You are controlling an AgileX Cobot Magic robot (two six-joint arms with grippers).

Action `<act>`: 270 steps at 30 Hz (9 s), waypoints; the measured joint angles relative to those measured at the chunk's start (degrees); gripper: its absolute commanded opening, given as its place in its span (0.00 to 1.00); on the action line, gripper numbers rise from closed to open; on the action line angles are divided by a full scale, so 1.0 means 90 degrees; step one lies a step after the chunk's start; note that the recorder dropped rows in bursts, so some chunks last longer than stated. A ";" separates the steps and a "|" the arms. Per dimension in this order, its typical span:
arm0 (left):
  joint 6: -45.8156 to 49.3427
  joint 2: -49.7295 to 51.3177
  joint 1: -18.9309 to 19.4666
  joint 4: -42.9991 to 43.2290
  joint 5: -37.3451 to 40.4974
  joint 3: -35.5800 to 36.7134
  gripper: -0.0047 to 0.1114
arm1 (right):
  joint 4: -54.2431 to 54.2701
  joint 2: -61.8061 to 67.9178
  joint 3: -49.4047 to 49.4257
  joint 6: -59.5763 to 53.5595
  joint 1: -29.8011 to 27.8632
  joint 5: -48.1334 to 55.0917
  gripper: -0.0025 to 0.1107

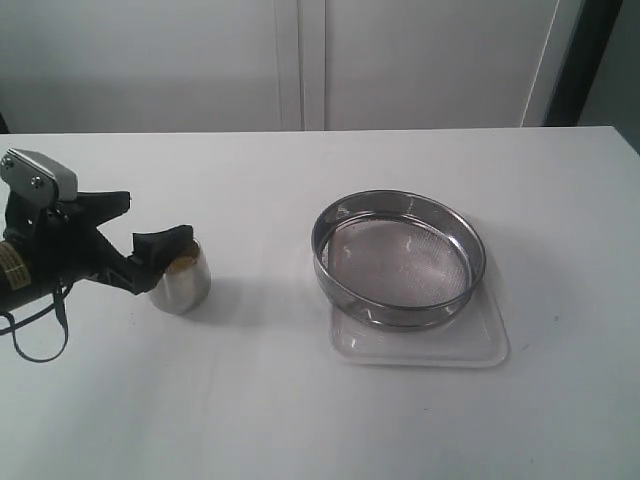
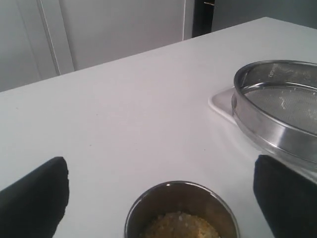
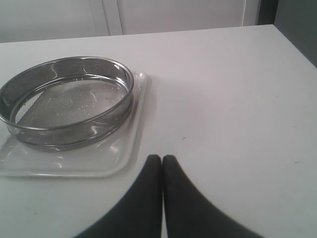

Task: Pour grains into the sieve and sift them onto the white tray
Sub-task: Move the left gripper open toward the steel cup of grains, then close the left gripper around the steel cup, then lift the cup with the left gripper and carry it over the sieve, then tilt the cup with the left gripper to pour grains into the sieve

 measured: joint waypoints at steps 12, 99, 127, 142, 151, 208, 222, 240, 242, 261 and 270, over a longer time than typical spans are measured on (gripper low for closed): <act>0.0103 0.0338 -0.0159 -0.0013 -0.0012 -0.0329 0.94 | 0.0000 0.0000 0.0000 0.0000 0.0000 0.0000 0.02; 0.0570 0.1027 -0.0525 -0.0535 0.1114 -0.0709 0.04 | 0.0000 0.0000 0.0000 0.0000 0.0000 0.0000 0.02; -0.0316 -0.0948 -0.0719 0.0481 0.2263 -0.0895 0.04 | 0.0000 0.0000 0.0000 0.0000 0.0000 0.0000 0.02; -0.0521 -0.1030 -0.2280 0.0606 0.3996 -0.2284 0.04 | 0.0000 0.0000 0.0000 0.0000 0.0000 0.0000 0.02; -0.0553 -0.1030 -0.2804 0.0594 0.4865 -0.3026 0.04 | 0.0000 0.0000 0.0000 0.0000 0.0000 0.0000 0.02; -0.0125 0.1175 -0.4555 0.2176 0.8079 -0.5526 0.04 | 0.0000 0.0000 0.0000 0.0000 0.0000 0.0000 0.02; 0.1196 0.1517 -0.4881 0.2221 0.8646 -0.5592 0.04 | 0.0000 0.0000 0.0000 0.0000 0.0000 0.0000 0.02; 0.1864 0.1641 -0.4881 0.2228 0.8753 -0.5915 0.04 | 0.0000 0.0000 0.0000 0.0000 0.0000 0.0000 0.02; 0.1985 0.1708 -0.4881 0.2237 0.8812 -0.6093 0.04 | 0.0000 0.0000 0.0000 0.0000 0.0000 0.0000 0.02; 0.3189 0.1961 -0.4949 0.2243 0.9031 -0.6268 0.04 | 0.0000 0.0000 0.0000 0.0000 0.0000 0.0000 0.02; 0.3787 0.2012 -0.4949 0.2243 0.9031 -0.6268 0.04 | 0.0000 0.0000 0.0000 0.0000 0.0000 0.0000 0.02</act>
